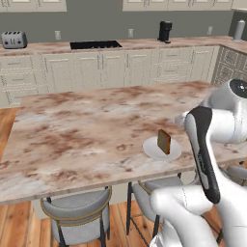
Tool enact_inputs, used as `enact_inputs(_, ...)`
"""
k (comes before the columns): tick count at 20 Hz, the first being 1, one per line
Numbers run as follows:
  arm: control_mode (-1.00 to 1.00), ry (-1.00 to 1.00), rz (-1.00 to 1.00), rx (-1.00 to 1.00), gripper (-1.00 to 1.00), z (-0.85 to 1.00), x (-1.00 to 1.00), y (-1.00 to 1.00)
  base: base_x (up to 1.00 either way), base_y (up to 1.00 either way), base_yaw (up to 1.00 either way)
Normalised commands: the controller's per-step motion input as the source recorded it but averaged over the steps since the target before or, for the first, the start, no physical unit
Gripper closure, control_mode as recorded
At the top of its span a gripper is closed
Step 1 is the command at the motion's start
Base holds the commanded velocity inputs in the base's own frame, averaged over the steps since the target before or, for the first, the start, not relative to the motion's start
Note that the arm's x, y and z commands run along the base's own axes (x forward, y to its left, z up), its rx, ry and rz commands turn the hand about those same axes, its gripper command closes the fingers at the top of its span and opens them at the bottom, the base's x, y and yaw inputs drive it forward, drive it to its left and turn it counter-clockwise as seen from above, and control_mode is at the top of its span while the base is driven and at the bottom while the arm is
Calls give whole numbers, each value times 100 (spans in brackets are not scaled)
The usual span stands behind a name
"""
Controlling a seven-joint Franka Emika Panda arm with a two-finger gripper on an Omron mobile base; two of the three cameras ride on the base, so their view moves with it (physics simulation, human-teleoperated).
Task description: Start the toaster. Once the lever pops up, take the bread to the plate on the dining counter.
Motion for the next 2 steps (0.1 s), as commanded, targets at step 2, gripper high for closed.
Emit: enact_inputs(2, -100, 0, -9, 0, -100, 6, -77, 28, 0, 0, 0)
